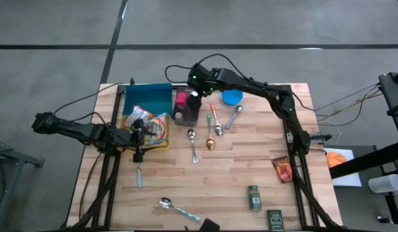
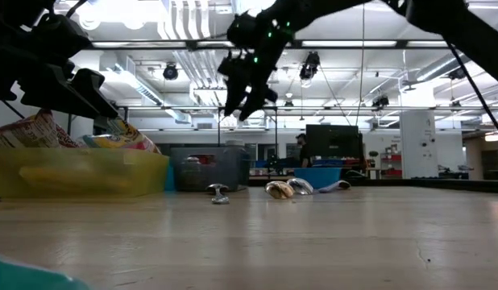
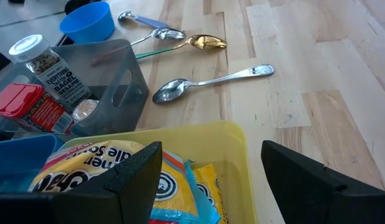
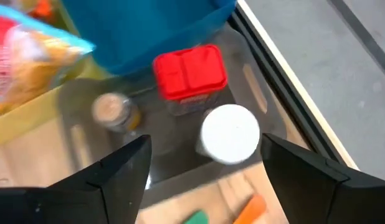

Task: Pick & Place Food Item
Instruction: Put the green seasoning bottle into the black bin

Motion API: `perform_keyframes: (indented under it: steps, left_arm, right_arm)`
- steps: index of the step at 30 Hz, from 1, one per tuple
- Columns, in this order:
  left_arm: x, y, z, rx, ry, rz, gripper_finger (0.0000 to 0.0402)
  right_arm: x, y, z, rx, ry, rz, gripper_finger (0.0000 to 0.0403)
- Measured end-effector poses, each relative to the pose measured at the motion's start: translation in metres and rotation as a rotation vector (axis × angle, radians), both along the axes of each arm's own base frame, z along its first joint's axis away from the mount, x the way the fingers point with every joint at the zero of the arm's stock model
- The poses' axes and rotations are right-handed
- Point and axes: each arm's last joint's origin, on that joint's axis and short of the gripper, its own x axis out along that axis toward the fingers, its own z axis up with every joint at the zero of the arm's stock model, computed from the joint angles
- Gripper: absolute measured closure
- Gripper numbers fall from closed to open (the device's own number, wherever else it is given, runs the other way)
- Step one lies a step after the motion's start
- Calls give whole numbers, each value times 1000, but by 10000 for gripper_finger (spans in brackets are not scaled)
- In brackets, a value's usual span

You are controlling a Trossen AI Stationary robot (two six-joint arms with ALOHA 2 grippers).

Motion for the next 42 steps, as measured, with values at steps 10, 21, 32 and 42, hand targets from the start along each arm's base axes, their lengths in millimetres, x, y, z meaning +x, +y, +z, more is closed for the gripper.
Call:
perform_keyframes:
  steps: [10,21,32,42]
  left_arm:
    - [0,0,0,0,0,0,130]
    - [0,0,0,-2,-1,2,130]
    - [0,0,0,-2,0,1,130]
    - [0,0,0,-2,0,1,130]
  right_arm:
    - [-24,69,58,-74,31,16,106]
    - [-65,149,89,-24,91,-158,106]
    - [-90,224,74,-28,197,-295,106]
    - [-113,288,48,58,213,-466,106]
